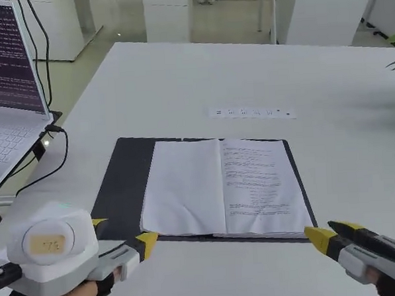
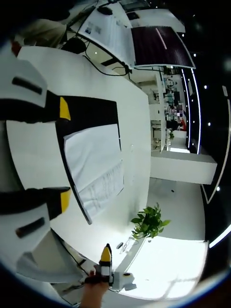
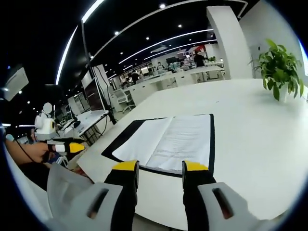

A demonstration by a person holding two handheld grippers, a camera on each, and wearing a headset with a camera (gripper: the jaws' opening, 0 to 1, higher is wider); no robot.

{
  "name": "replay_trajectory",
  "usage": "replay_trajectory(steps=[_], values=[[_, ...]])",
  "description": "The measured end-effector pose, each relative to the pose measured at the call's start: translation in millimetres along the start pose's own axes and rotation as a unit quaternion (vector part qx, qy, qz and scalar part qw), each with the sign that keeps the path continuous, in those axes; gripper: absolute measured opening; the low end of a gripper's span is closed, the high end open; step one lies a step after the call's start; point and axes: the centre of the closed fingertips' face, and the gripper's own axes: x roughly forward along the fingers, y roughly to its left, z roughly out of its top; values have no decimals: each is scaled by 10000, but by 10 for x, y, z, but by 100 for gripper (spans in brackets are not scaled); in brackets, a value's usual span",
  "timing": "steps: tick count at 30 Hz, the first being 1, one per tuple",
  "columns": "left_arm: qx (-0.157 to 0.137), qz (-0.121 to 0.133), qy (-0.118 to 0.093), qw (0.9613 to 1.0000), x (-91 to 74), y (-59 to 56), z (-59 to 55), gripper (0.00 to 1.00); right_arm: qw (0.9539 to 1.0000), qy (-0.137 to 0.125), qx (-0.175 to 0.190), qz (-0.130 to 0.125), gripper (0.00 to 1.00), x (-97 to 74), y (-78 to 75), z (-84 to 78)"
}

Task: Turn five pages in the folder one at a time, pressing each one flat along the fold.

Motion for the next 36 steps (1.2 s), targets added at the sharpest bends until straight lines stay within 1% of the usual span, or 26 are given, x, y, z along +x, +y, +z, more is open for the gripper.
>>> replay_trajectory(steps=[1, 3, 4, 7, 8, 9, 10, 11, 15, 17, 20, 21, 24, 25, 28, 33, 36], values=[[-46, 2, 28, 10000, -11, 9, -15, 54, 10000, -10, -48, 1, 39, -10, -6, 4], [-67, 98, -32, 9999, -48, 53, -18, 57, 10000, -57, -67, -46, 45, -28, -35, 21], [-70, 105, -46, 9999, -72, 53, -18, 59, 9999, -109, -72, -104, 47, -34, -61, 37], [-91, 150, -53, 9998, -106, 67, -24, 71, 9996, -183, -93, -174, 59, -44, -104, 49], [-66, 140, -68, 9999, -124, 56, -19, 74, 9996, -192, -132, -164, 61, -42, -104, 39], [-46, 145, -80, 9999, -137, 53, -14, 75, 9996, -173, -173, -128, 62, -39, -95, 23], [-13, 169, -117, 9998, -159, 54, -1, 76, 9996, -111, -223, -113, 64, -32, -87, -13], [10, 175, -145, 9997, -166, 55, 7, 80, 9995, -74, -281, -91, 66, -26, -86, -36], [34, 228, -188, 9996, -206, 63, 30, 89, 9992, -88, -383, -72, 83, -24, -71, -79], [12, 242, -194, 9995, -210, 68, 28, 93, 9990, -107, -432, -58, 87, -27, -78, -91], [-24, 295, -235, 9993, -232, 76, 39, 99, 9991, -119, -413, -65, 94, -37, -95, -99], [-11, 311, -228, 9993, -240, 78, 34, 99, 9990, -161, -417, -84, 97, -44, -108, -92], [38, 314, -203, 9993, -242, 64, 20, 99, 9987, -297, -405, -77, 100, -66, -115, -43], [31, 300, -183, 9994, -238, 55, 15, 99, 9987, -298, -406, -64, 100, -72, -104, -39], [84, 252, -168, 9995, -199, 8, 33, 99, 9985, -395, -377, -42, 100, -83, -109, -3], [134, 170, -162, 9996, -117, -51, 90, 99, 9986, -422, -321, -20, 99, -85, -112, 0], [212, 82, -117, 9997, -37, -105, 104, 94, 9986, -444, -277, 4, 97, -86, -104, 7]])
